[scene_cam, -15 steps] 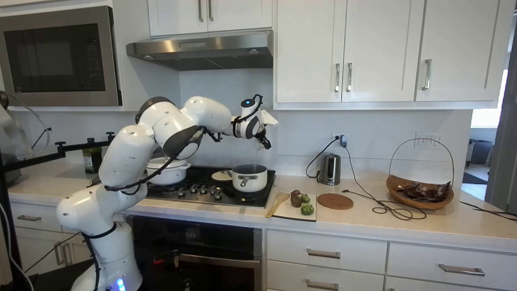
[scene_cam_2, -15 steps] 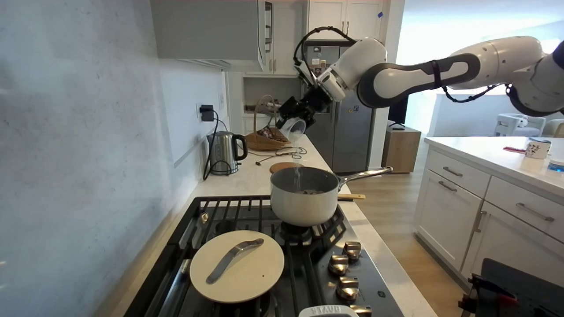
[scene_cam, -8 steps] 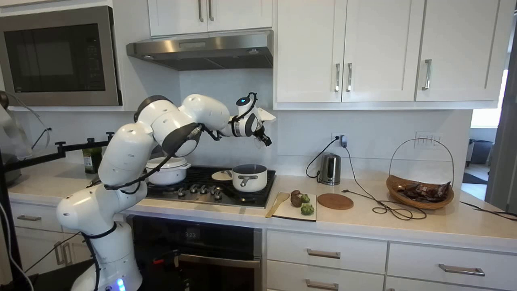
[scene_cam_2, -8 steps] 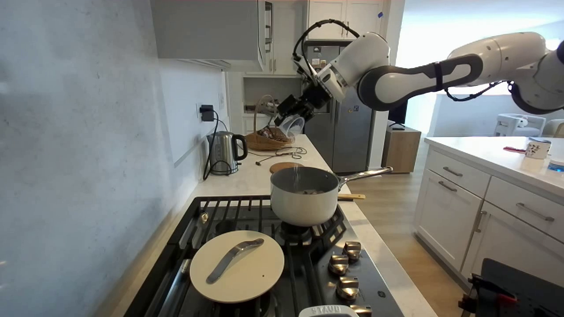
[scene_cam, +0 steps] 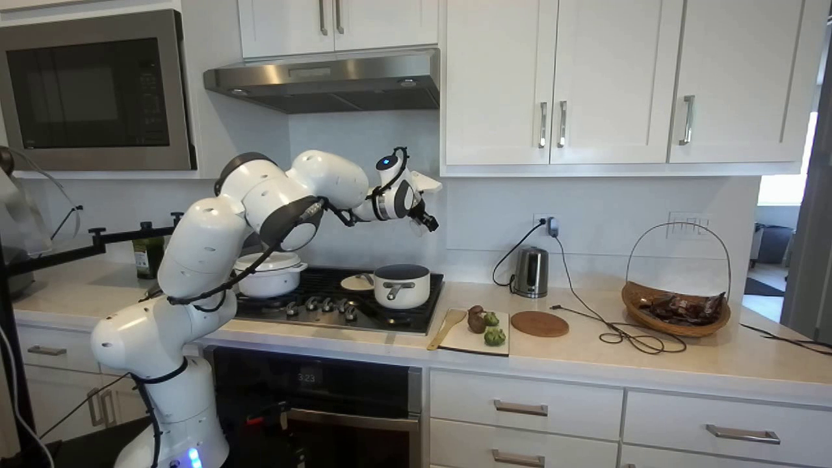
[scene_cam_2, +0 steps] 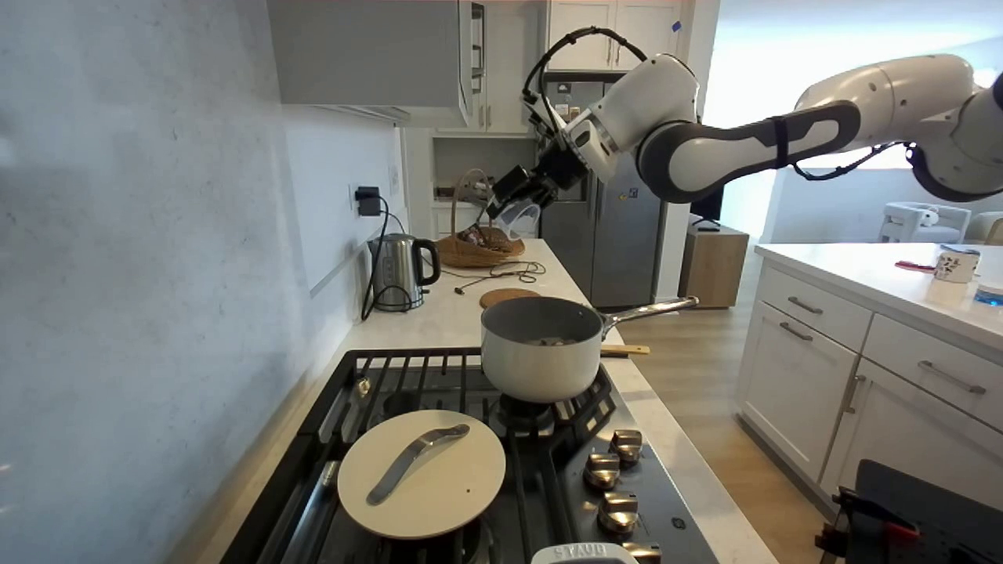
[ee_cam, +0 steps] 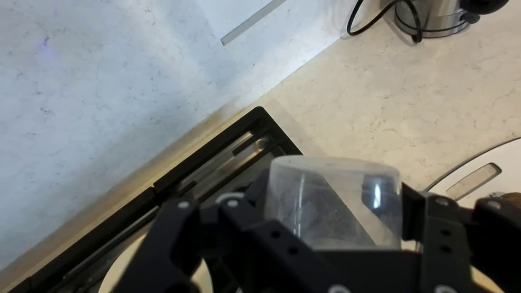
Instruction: Pour contents from the clear cup into the white pot
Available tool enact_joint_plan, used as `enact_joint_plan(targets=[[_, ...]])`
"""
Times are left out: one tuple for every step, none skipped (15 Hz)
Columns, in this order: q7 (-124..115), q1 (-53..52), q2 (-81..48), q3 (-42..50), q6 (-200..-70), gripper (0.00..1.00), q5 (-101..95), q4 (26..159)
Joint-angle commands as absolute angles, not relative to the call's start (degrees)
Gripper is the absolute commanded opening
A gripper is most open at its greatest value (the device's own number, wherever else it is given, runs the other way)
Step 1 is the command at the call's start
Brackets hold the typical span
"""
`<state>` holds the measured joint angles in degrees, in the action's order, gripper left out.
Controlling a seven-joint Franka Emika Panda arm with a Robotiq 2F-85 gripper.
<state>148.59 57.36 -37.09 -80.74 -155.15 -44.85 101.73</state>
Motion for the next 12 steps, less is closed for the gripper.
enact_joint_plan(targets=[[149.3, 57.2, -32.6, -78.7, -154.6, 0.35, -34.4, 102.5], [146.3, 58.0, -35.6, -80.9, -151.6, 0.35, -36.8, 101.8], [145.7, 57.9, -35.3, -80.8, -149.4, 0.35, -34.7, 101.3], [148.3, 56.7, -31.8, -78.3, -149.4, 0.35, -27.1, 101.5], [148.3, 56.3, -31.8, -78.1, -147.5, 0.35, -23.5, 100.8], [148.9, 56.0, -31.5, -77.7, -145.7, 0.35, -18.9, 100.1], [148.5, 55.7, -31.4, -77.6, -143.0, 0.35, -14.9, 99.1], [148.3, 55.4, -31.0, -77.1, -141.1, 0.35, -11.6, 98.2], [147.7, 54.6, -30.4, -76.2, -138.9, 0.35, -8.4, 97.1], [147.2, 53.8, -30.0, -75.2, -136.8, 0.35, -5.6, 95.8], [146.7, 52.9, -29.5, -73.9, -134.7, 0.35, -2.8, 94.5], [146.2, 51.9, -28.9, -72.4, -132.8, 0.35, -0.1, 93.2]])
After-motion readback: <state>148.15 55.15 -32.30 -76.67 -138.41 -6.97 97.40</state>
